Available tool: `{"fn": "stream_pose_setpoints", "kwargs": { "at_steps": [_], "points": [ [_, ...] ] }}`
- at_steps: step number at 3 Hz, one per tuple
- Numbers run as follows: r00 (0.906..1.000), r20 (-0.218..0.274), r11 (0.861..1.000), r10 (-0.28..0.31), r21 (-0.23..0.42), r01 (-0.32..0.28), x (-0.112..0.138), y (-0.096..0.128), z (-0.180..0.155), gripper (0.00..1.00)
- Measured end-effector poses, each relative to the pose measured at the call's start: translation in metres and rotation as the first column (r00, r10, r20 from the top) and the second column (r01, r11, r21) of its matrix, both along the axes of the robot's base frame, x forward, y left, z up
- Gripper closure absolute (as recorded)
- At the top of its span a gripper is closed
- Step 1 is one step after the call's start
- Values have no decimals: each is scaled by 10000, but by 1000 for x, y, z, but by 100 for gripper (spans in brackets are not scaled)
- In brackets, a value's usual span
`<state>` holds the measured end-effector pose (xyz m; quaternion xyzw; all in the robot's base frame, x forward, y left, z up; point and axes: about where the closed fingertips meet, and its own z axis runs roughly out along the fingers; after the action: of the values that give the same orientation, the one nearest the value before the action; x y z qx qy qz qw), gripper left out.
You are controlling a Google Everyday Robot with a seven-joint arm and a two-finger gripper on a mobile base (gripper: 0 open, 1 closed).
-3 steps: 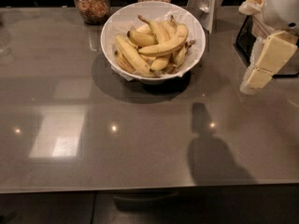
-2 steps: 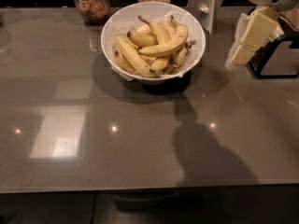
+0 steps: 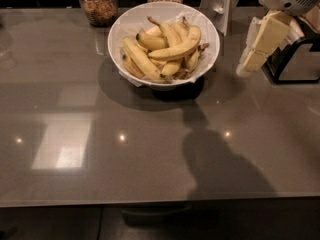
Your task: Pick banana from white bowl
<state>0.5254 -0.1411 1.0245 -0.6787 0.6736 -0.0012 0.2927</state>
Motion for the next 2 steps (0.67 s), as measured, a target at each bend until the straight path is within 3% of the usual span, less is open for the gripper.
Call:
{"fn": "stream_pose_setpoints", "kwargs": {
  "at_steps": [1,2],
  "points": [
    [9980,95,9977,622,261,-625,20,17,-18,0],
    [9892,22,9875,1467,579,-1466,40,39,-34,0]
  ]
}}
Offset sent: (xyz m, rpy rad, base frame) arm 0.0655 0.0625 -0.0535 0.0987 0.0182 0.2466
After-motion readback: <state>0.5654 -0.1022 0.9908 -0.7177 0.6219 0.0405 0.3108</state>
